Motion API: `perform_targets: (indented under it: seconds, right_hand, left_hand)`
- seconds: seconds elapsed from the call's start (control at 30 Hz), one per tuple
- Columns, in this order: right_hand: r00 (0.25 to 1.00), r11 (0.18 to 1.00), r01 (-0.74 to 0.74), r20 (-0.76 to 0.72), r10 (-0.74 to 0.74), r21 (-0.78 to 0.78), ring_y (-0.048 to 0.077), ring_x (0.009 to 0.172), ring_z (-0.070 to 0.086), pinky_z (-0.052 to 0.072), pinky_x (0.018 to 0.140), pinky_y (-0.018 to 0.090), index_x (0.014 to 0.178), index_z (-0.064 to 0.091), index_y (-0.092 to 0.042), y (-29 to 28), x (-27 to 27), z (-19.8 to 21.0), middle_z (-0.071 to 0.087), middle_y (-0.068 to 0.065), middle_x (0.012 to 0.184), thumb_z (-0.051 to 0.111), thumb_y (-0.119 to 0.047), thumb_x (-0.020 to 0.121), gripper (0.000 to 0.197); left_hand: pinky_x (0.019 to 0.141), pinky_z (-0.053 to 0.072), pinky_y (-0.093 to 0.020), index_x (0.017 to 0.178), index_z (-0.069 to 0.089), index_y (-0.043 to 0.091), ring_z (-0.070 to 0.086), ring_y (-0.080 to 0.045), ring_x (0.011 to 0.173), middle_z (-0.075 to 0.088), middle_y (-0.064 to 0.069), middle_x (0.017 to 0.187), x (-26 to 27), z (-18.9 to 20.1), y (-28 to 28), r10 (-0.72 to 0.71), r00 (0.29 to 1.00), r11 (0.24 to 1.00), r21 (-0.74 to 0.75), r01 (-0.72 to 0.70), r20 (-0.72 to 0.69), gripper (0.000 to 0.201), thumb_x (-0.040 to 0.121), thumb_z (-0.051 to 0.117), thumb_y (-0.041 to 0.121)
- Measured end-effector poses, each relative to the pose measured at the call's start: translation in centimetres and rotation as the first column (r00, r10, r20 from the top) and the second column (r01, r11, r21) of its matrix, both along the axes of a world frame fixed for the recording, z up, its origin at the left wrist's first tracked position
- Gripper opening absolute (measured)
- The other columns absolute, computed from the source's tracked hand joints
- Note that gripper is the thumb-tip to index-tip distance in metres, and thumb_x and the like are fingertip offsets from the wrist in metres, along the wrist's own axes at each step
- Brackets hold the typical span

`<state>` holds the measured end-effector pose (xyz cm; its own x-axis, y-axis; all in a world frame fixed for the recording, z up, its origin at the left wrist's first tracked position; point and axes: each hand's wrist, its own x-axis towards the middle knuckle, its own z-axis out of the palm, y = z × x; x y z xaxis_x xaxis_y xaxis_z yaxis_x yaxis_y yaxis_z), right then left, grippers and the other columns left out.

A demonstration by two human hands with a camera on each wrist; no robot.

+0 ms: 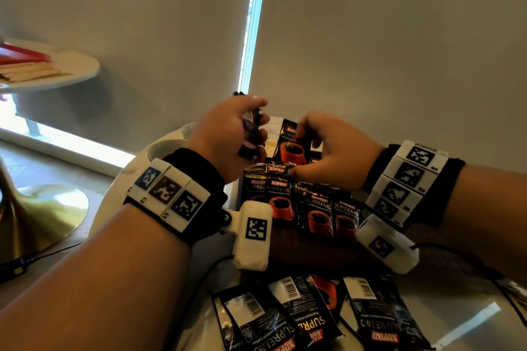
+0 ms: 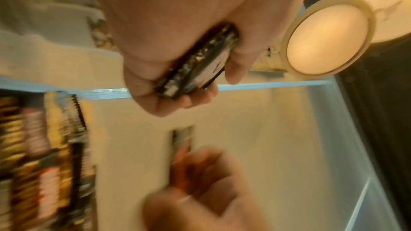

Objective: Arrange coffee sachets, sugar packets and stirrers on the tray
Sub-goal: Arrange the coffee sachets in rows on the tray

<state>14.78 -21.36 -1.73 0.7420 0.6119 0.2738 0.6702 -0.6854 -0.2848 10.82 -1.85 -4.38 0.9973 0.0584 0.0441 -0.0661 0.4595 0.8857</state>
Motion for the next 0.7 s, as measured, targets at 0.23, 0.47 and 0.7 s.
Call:
perform_targets:
  seconds: [0.23, 0.47, 0.7]
  right_hand:
    - [0.994, 0.933, -0.064, -0.105, 0.028, -0.355, 0.008, 0.089, 0.055, 0.053, 0.074, 0.027, 0.118, 0.052, -0.029, 1.3, -1.5, -0.5, 0.052, -0.014, 0.104, 0.083, -0.044, 0.073, 0.057]
    - [0.990, 0.878, -0.136, -0.083, 0.111, -0.460, 0.009, 0.095, 0.054, 0.055, 0.081, 0.028, 0.123, 0.050, -0.026, 2.8, -2.3, -1.5, 0.045, -0.013, 0.110, 0.080, -0.049, 0.074, 0.061]
    - [0.987, 0.849, -0.159, -0.100, 0.125, -0.504, 0.009, 0.100, 0.053, 0.058, 0.085, 0.030, 0.129, 0.050, -0.025, 3.6, -2.3, -2.0, 0.046, -0.011, 0.116, 0.078, -0.050, 0.075, 0.067]
  left_hand:
    - [0.061, 0.038, -0.030, 0.108, 0.066, 0.016, 0.055, -0.019, 0.067, 0.062, -0.006, 0.091, -1.2, 1.0, 1.2, -0.086, 0.984, 0.996, 0.037, 0.081, 0.154, 0.028, 0.098, 0.041, 0.022]
    - [0.060, 0.039, -0.031, 0.108, 0.065, 0.016, 0.054, -0.018, 0.066, 0.060, -0.007, 0.092, -1.1, 0.7, 0.9, -0.079, 0.987, 0.997, 0.021, 0.077, 0.139, 0.028, 0.097, 0.040, 0.018]
    - [0.058, 0.040, -0.030, 0.109, 0.063, 0.016, 0.053, -0.017, 0.065, 0.059, -0.007, 0.093, -0.9, 0.5, 0.9, -0.080, 0.989, 0.997, -0.004, 0.081, 0.123, 0.027, 0.096, 0.040, 0.017]
